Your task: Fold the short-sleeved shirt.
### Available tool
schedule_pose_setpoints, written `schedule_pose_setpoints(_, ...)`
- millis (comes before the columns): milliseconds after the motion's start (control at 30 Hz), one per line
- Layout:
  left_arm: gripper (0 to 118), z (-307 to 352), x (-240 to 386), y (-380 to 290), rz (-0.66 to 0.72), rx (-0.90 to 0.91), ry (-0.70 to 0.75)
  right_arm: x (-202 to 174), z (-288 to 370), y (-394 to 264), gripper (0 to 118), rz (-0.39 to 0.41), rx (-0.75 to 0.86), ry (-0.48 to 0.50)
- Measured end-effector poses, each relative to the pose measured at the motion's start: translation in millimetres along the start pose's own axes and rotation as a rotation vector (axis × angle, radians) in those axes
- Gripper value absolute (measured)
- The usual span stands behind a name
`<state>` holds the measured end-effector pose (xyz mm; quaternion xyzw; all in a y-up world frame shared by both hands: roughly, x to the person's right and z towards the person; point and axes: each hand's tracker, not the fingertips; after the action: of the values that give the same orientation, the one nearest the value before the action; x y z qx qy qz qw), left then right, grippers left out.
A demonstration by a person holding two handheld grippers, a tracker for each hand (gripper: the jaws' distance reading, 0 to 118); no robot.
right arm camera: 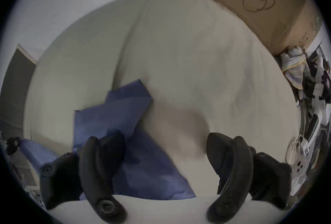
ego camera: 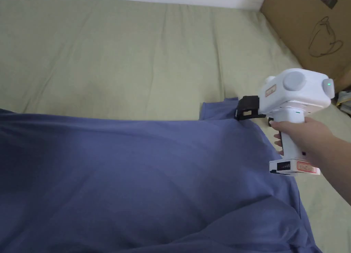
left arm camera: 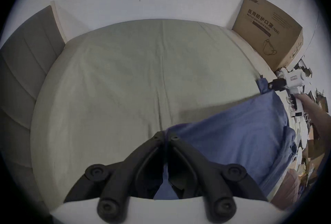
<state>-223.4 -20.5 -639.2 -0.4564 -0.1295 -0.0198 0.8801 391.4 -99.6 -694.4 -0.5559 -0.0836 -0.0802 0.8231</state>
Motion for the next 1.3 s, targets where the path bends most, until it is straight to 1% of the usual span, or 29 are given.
schedule_pose_setpoints(33,2,-2,-2,1,-0.003,-0.002,0.003,-2,-6,0,99,0.009,-0.038,0.003)
schedule_pose_setpoints(67,2,-3,0,-1,-0.004,-0.008,0.002,-5,-7,-2,99,0.016,-0.041,0.003)
schedule_pose_setpoints(100,2,-5,0,-2,-0.007,-0.017,0.006,-8,-4,-3,97,0.042,-0.017,-0.019)
schedule_pose_setpoints(133,2,-8,-2,-2,-0.009,-0.026,0.009,-11,3,-5,84,0.054,-0.005,-0.012)
schedule_pose_setpoints(167,2,-9,-3,-2,-0.004,-0.033,0.005,-12,8,-6,63,0.069,0.003,0.010)
schedule_pose_setpoints(200,2,-7,1,-6,-0.002,-0.036,0.005,-15,13,-8,35,0.087,0.008,0.017)
schedule_pose_setpoints(233,2,-7,1,-8,0.006,-0.036,0.005,-17,20,-10,0,0.119,0.007,0.027)
schedule_pose_setpoints(267,2,-6,-1,-10,0.021,-0.038,-0.002,-19,26,-13,1,0.138,-0.007,0.052)
schedule_pose_setpoints(333,2,0,-2,-15,0.058,-0.039,-0.015,-17,46,-12,1,0.121,0.024,0.071)
schedule_pose_setpoints(400,2,9,-3,-21,0.078,-0.038,-0.024,-10,70,-16,0,0.084,0.077,0.096)
schedule_pose_setpoints(467,2,26,-4,-28,0.097,-0.025,-0.031,2,103,-18,1,0.057,0.133,0.126)
schedule_pose_setpoints(533,2,43,-4,-36,0.115,-0.016,-0.042,17,133,-33,1,0.041,0.158,0.147)
schedule_pose_setpoints(600,2,65,-3,-46,0.121,-0.005,-0.047,33,167,-47,1,0.006,0.185,0.187)
schedule_pose_setpoints(733,2,115,1,-75,0.115,0.020,-0.077,68,222,-111,1,-0.046,0.196,0.244)
schedule_pose_setpoints(833,2,141,7,-110,0.125,0.016,-0.106,85,237,-168,1,-0.070,0.163,0.268)
schedule_pose_setpoints(967,2,155,15,-171,0.143,-0.035,-0.122,102,229,-246,1,-0.112,0.111,0.292)
schedule_pose_setpoints(1033,2,152,23,-199,0.160,-0.091,-0.124,107,214,-274,0,-0.121,0.080,0.279)
schedule_pose_setpoints(1133,2,132,24,-235,0.193,-0.155,-0.126,115,188,-303,1,-0.159,0.031,0.260)
schedule_pose_setpoints(1233,3,120,29,-256,0.207,-0.167,-0.106,115,167,-318,1,-0.177,0.012,0.243)
schedule_pose_setpoints(1267,6,119,30,-258,0.209,-0.162,-0.102,114,164,-322,5,-0.183,0.013,0.242)
schedule_pose_setpoints(1300,13,119,32,-260,0.214,-0.149,-0.093,112,161,-323,17,-0.188,0.017,0.236)
